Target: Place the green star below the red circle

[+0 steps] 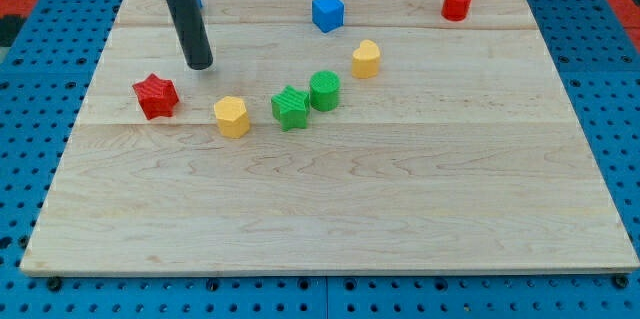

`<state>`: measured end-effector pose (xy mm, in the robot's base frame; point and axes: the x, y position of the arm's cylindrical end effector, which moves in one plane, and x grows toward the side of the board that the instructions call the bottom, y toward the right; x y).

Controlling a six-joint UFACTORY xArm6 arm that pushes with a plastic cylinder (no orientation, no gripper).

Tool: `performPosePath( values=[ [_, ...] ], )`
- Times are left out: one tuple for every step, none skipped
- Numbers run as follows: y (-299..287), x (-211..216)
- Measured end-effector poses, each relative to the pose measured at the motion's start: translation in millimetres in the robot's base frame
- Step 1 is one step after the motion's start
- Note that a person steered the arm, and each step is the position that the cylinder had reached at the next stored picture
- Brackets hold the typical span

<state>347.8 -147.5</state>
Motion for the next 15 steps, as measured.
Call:
performPosePath(
  values=[
    [11.2,0.0],
    [36.0,19.1],
    [52.2,59.1],
    [99.6,78.8],
    [190.9,73.9],
    [260.3,73.9],
    [220.9,121.4],
    [281.2,115.5],
    [316.2,85.1],
    [352.8,100.3],
    [328.5,141.0],
    [292.9,159.7],
    [272.4,170.0],
    [254.9,171.8],
    [251.9,171.3]
  ],
)
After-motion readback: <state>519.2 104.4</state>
